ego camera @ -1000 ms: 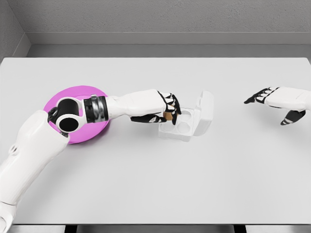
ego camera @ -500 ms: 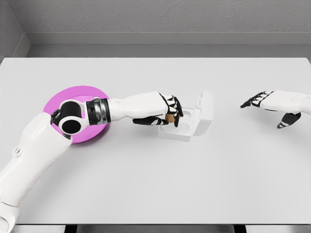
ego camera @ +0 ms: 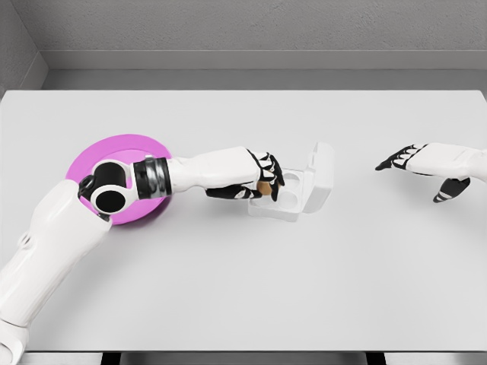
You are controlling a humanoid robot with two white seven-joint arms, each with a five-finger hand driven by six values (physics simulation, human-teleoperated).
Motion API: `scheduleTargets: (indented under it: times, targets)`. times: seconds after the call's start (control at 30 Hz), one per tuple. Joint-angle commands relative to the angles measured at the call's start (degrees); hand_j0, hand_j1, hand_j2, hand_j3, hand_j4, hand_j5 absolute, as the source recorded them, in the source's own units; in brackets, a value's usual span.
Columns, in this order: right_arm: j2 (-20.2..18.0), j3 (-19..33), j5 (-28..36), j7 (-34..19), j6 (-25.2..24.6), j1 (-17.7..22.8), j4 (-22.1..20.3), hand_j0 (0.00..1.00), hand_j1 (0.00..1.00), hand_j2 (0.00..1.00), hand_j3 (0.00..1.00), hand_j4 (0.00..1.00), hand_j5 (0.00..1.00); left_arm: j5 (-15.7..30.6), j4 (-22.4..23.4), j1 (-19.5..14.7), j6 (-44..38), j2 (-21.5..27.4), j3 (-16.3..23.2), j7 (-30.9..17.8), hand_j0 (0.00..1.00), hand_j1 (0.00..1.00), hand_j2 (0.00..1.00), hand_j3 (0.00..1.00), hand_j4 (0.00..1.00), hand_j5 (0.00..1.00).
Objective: Pack egg into the box and close the box lid
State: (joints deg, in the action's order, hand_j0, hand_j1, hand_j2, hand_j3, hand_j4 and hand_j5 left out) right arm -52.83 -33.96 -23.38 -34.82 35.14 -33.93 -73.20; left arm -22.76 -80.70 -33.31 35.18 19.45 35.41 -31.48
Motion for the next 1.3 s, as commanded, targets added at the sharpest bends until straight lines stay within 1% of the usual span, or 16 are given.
scheduleTargets:
  times: [0.0,0.03,0.07,0.23,0.43,0.5,0.83,0.97,1.0,1.03,1.13,1.17,1.27]
  targets:
    - [-0.1,0.0,0.3,0.0,-0.1,0.0,-0.1,1.0,1.0,1.0,1.0,1.0,1.0,0.4,-0.1,0.0,-0.2,0.0,-0.1,0.1,0.61,0.61,0.61,0.61,0.61,0.61]
    - [-0.1,-0.1,0.3,0.0,-0.1,0.0,-0.1,1.0,1.0,1.0,1.0,1.0,1.0,0.4,-0.1,0.0,-0.2,0.0,-0.1,0.2,0.67,0.67,0.67,0.67,0.67,0.67]
    - [-0.1,0.0,0.3,0.0,-0.1,0.0,-0.3,1.0,1.0,1.0,1.0,1.0,1.0,0.4,-0.1,-0.1,-0.2,0.0,-0.1,0.2,0.71,0.71,0.71,0.71,0.71,0.71]
    - [-0.1,0.0,0.3,0.0,-0.1,0.1,-1.2,1.0,1.0,1.0,1.0,1.0,1.0,0.5,-0.2,0.0,-0.2,0.2,-0.2,0.3,0.78,0.78,0.78,0.78,0.78,0.78]
    - [-0.2,0.0,0.3,0.1,-0.1,0.1,-1.6,1.0,1.0,1.0,1.0,1.0,1.0,0.6,-0.1,-0.1,-0.2,0.9,-0.7,0.3,0.78,0.78,0.78,0.78,0.78,0.78]
    - [-0.2,0.0,0.3,0.1,-0.1,0.1,-2.0,1.0,1.0,1.0,1.0,1.0,1.0,0.9,-0.1,0.0,-0.2,2.5,-0.7,0.3,0.78,0.78,0.78,0.78,0.78,0.78]
    - [-0.2,0.0,0.3,0.1,-0.1,0.2,-2.7,1.0,1.0,1.0,1.0,1.0,1.0,1.2,-0.5,-0.1,-0.2,2.3,-0.7,0.3,0.78,0.78,0.78,0.78,0.78,0.78]
    - [-0.3,0.0,0.3,0.2,-0.1,0.3,-2.7,1.0,1.0,1.0,1.0,1.0,1.0,3.5,-0.5,-0.4,-0.2,2.9,-0.8,0.3,0.79,0.79,0.79,0.79,0.79,0.79]
    - [-0.3,0.0,0.3,0.3,-0.1,0.2,-2.8,1.0,1.0,1.0,1.0,1.0,1.0,5.3,-0.7,-0.4,-0.2,4.5,-0.8,0.3,0.79,0.79,0.79,0.79,0.79,0.79]
    - [-0.4,0.1,0.3,0.3,-0.1,0.2,-3.3,1.0,1.0,1.0,1.0,1.0,1.0,6.7,-0.7,-0.4,-0.2,5.3,-0.8,0.3,0.79,0.79,0.79,0.79,0.79,0.79]
    - [-1.0,0.1,0.4,0.5,-0.1,0.7,-6.4,1.0,1.0,1.0,1.0,1.0,1.0,8.0,-1.1,-0.6,-0.2,6.3,-0.9,0.3,0.79,0.79,0.79,0.79,0.79,0.79]
    - [-1.1,0.1,0.4,0.5,-0.1,0.7,-6.6,1.0,1.0,1.0,1.0,1.0,1.0,8.3,-2.7,-0.6,-0.2,6.6,-0.8,0.3,0.79,0.79,0.79,0.79,0.79,0.79]
    - [-1.0,0.1,0.4,0.5,-0.1,0.7,-7.0,1.0,1.0,1.0,1.0,1.0,1.0,12.3,-5.3,-0.7,-0.2,9.9,-0.8,0.3,0.79,0.79,0.79,0.79,0.79,0.79]
